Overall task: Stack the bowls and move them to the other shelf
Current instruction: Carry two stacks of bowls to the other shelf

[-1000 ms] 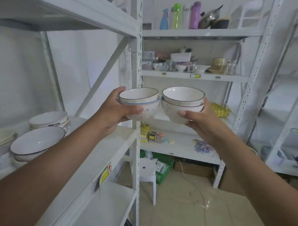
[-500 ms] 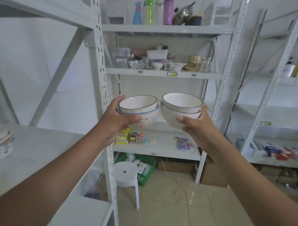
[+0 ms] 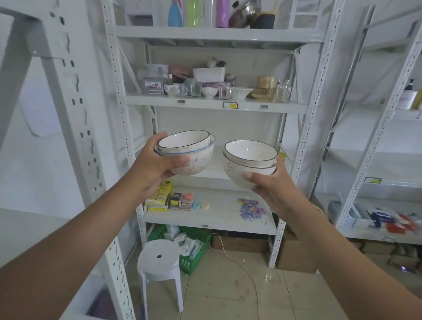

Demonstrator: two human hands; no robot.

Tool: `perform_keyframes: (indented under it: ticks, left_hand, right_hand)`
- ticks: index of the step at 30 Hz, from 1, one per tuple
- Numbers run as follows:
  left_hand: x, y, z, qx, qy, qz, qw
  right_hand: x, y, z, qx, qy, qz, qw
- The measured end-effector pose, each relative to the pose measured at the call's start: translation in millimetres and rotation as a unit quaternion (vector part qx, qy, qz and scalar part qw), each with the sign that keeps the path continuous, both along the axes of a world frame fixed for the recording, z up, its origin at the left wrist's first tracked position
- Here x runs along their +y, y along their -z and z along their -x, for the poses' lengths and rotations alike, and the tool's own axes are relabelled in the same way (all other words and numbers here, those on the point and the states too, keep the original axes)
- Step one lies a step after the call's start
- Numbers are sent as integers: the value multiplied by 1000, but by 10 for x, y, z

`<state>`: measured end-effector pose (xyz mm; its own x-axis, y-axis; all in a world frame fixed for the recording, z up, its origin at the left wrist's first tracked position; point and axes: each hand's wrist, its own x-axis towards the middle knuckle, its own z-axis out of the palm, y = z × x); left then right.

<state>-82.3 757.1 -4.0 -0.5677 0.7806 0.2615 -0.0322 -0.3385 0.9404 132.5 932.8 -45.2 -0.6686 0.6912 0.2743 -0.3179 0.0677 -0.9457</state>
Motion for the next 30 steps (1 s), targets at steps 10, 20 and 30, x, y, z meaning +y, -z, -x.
perform_keyframes:
  ticks: [10,20,30]
  left_hand:
    - [900,230,547,-6,20,-9,1000]
    - [1938,280,1313,-37,52,-17,998]
    - [2710,519,2069,-48,30,-11,998]
  right_hand:
    - [775,184,561,-18,18,-4,1000]
    - [1627,278,1290,-7,56,20,998]
    - [2477,486,1841,-19,66,12,998]
